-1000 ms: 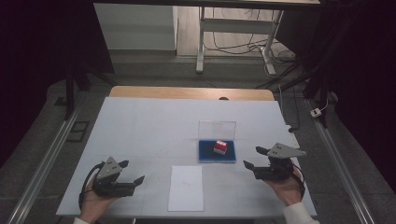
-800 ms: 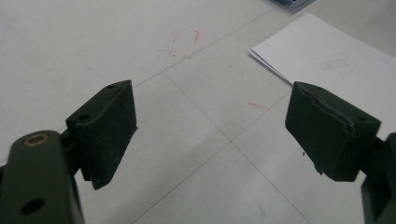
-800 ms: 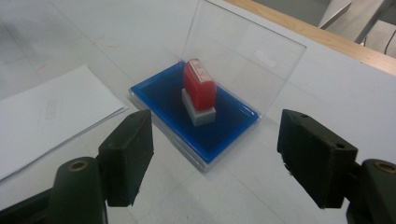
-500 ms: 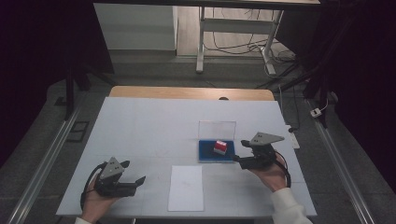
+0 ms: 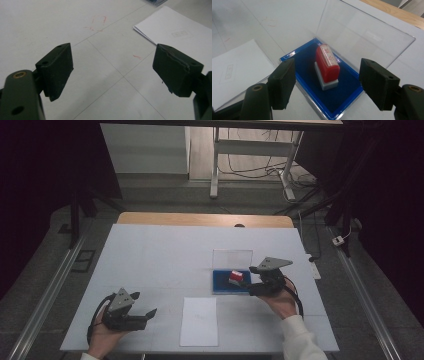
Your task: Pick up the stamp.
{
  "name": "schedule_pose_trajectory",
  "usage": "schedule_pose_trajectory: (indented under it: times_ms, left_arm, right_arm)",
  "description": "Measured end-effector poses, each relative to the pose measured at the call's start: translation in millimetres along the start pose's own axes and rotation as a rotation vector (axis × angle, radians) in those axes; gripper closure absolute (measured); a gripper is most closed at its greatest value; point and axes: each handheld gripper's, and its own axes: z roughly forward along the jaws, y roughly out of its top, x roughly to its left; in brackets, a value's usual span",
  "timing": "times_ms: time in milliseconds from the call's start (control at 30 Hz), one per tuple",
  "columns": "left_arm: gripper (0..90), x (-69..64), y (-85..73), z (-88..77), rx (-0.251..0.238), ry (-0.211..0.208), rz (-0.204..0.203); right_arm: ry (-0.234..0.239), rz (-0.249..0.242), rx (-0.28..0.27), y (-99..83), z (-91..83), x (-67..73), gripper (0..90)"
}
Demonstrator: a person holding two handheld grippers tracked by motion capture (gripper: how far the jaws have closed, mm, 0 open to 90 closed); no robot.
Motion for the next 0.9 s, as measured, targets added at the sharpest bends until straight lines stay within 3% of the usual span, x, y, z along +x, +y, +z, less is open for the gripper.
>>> schedule_pose_trajectory:
  times_ms: [200,433,700,900]
  left_arm:
    - [17.0,0.1,0.1,0.9,0.004,0.005,-0.001]
    - [17.1,0.0,0.3,2.7,0.01,0.008,0.004]
    - [17.3,0.1,0.2,3.1,0.012,0.012,0.006]
    - [17.3,0.2,0.0,3.7,0.017,0.011,0.009]
  right_arm:
    - [0.018,0.0,-0.016,3.1,9.2,1.4,31.7]
    - [0.005,-0.041,0.009,10.1,17.8,3.6,33.5]
    - [0.012,-0.027,0.018,10.8,25.2,0.1,37.5]
    - [0.01,-0.043,0.047,8.7,38.0,-1.2,41.2]
